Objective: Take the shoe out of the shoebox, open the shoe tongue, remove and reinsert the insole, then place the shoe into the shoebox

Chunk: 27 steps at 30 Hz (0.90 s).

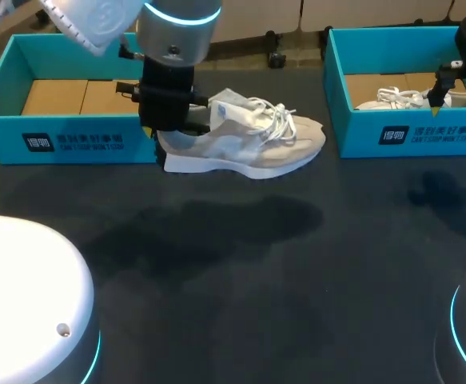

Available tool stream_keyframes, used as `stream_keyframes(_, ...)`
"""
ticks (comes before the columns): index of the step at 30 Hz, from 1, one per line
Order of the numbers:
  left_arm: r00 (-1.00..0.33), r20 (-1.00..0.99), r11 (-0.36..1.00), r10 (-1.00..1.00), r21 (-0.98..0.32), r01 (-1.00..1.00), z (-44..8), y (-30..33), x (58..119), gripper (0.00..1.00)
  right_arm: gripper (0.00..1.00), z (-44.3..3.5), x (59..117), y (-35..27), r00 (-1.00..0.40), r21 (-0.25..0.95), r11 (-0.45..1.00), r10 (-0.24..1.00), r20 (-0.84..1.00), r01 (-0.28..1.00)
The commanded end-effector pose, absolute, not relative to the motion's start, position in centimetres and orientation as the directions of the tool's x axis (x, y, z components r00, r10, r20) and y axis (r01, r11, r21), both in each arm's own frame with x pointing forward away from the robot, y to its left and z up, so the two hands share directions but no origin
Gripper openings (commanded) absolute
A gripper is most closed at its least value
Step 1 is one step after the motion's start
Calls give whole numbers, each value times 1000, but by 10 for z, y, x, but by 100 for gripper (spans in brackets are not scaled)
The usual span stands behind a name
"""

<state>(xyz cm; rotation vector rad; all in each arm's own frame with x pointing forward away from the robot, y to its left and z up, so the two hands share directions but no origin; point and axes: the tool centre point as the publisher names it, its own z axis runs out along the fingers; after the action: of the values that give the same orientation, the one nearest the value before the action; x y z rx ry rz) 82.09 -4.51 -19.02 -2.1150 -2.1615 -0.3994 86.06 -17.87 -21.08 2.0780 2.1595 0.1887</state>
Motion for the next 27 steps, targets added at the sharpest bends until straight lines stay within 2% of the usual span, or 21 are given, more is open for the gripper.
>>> stream_keyframes(1,-35,243,5,969,123,992,-189,-44,821,0,100,-211,860,-179,-37,187,39,999,-12,982)
stream_keyframes(5,-35,243,5,969,123,992,-189,-44,821,0,100,-211,860,-179,-37,187,39,999,-12,982)
stream_keyframes(27,34,164,-32,986,-16,999,-198,-75,735,0,100,-211,860,-179,-37,187,39,999,-12,982)
